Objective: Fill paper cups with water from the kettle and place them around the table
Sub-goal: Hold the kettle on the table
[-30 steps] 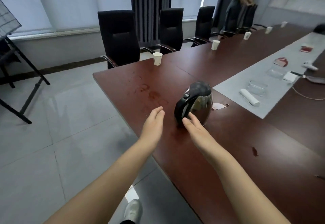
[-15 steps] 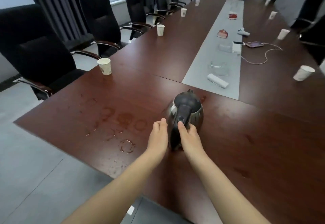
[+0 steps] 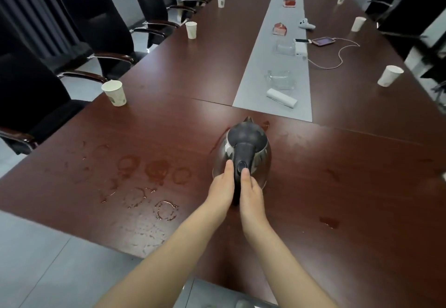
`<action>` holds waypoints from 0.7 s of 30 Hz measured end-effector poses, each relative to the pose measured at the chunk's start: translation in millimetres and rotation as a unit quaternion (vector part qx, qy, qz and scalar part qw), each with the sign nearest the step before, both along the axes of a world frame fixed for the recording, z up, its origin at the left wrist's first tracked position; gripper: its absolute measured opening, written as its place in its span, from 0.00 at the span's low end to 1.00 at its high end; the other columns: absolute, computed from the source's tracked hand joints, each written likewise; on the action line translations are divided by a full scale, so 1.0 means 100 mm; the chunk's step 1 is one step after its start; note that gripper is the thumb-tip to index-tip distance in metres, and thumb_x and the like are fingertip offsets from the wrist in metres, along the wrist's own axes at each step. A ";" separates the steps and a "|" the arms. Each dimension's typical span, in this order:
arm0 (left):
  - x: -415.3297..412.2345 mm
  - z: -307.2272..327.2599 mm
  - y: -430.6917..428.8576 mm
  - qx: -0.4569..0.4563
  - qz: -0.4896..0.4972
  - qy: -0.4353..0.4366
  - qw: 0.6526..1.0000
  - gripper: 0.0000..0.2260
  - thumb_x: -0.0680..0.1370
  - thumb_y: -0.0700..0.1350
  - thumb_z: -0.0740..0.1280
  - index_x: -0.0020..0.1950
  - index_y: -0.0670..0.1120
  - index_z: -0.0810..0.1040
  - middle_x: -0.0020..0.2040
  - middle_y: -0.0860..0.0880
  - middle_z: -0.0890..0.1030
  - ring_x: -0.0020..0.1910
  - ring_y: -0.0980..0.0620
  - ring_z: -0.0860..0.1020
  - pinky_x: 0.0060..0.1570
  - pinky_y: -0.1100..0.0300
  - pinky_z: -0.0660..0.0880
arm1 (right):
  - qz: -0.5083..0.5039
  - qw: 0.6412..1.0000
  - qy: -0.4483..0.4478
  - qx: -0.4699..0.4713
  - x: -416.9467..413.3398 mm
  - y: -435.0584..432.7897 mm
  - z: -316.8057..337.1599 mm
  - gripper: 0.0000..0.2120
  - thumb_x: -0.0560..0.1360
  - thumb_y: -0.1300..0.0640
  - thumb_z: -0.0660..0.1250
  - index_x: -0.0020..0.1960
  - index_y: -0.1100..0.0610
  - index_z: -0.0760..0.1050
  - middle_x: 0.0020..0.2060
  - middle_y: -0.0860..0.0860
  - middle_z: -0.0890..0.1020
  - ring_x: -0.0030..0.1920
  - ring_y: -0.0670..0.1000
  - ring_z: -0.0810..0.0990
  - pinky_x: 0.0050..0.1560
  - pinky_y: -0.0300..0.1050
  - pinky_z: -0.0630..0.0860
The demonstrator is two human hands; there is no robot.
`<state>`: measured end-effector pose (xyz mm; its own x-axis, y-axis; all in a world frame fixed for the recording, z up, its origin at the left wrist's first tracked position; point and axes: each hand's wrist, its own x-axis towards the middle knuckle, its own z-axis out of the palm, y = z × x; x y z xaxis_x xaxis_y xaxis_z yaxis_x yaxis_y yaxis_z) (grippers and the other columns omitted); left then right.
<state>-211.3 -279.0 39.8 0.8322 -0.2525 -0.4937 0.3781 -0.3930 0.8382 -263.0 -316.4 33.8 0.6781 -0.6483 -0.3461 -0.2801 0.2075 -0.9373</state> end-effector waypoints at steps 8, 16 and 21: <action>0.05 -0.05 -0.09 -0.044 -0.048 0.045 0.997 0.29 0.78 0.65 0.53 0.50 0.41 0.81 0.36 0.46 0.81 0.37 0.48 0.79 0.46 0.53 0.78 | -0.057 0.997 -0.034 0.032 -0.13 -0.15 0.03 0.16 0.81 0.48 0.58 0.41 0.51 0.80 0.40 0.51 0.85 0.48 0.55 0.83 0.56 0.53 0.78; -0.04 -0.03 -0.32 -0.017 -0.106 0.028 0.994 0.30 0.77 0.66 0.54 0.50 0.41 0.80 0.45 0.41 0.84 0.45 0.42 0.82 0.50 0.46 0.80 | -0.061 0.998 -0.003 0.027 -0.28 -0.49 0.08 0.23 0.80 0.46 0.59 0.34 0.57 0.80 0.30 0.54 0.82 0.33 0.54 0.80 0.37 0.45 0.75; -0.14 -0.13 -0.48 0.005 -0.099 -0.049 0.994 0.30 0.78 0.65 0.51 0.42 0.42 0.81 0.40 0.42 0.82 0.46 0.41 0.81 0.54 0.47 0.77 | 0.024 0.999 0.046 0.005 -0.32 -0.79 0.16 0.24 0.79 0.44 0.59 0.32 0.57 0.79 0.26 0.49 0.81 0.32 0.49 0.80 0.34 0.40 0.73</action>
<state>-224.9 -327.0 26.8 0.8109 -0.4119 -0.4156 0.2088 -0.4599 0.8631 -295.0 -395.1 50.1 0.6728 -0.6123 -0.4153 -0.3754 0.2012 -0.9048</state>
